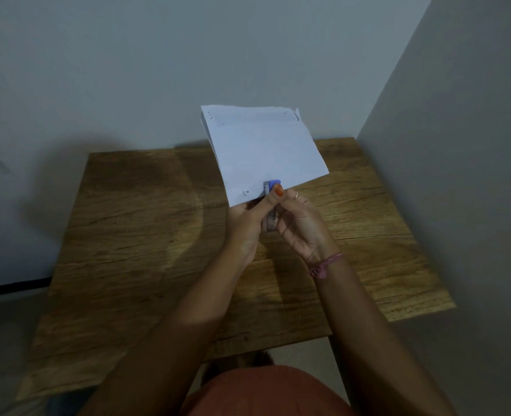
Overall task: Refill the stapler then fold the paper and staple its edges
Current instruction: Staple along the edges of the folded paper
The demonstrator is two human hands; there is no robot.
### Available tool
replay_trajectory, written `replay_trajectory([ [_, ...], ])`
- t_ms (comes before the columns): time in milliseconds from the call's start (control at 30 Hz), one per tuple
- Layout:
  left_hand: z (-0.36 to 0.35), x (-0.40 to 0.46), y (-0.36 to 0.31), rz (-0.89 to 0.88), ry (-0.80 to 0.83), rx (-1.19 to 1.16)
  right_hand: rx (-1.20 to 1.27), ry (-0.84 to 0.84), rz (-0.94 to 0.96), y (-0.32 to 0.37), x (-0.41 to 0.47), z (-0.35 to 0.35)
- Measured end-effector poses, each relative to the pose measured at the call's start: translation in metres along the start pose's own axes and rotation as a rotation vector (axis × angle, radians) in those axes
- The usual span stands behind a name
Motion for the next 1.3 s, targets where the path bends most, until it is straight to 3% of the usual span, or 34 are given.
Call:
replay_trajectory([
  [433, 0.004, 0.007, 0.001, -0.054, -0.039, 0.039, -0.019, -0.090, 0.038, -0.005, -0.001, -0.003],
  [600, 0.006, 0.007, 0.005, -0.024, -0.133, 0.037, -0.050, -0.161, 0.051, -0.009, 0.001, -0.007],
  [767, 0.003, 0.008, 0.001, 0.012, -0.114, 0.017, -0.062, -0.186, 0.048, -0.006, 0.003, -0.008],
  [1000, 0.000, 0.005, 0.004, 0.073, 0.076, -0.146, 0.047, -0.130, 0.038, -0.001, 0.003, -0.010],
  [1300, 0.001, 0.009, 0.008, 0.119, -0.057, -0.170, 0.006, -0.005, -0.001, 0.005, 0.005, 0.001],
])
Point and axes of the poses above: each hand's wrist, its own x-axis towards the middle knuckle, its own z-axis out of the back of the hand, y = z × x, the point moved 3 cm from there along x, towards the middle knuckle, and after that the axes turned 1 degree about -z, right-handed, at the moved point
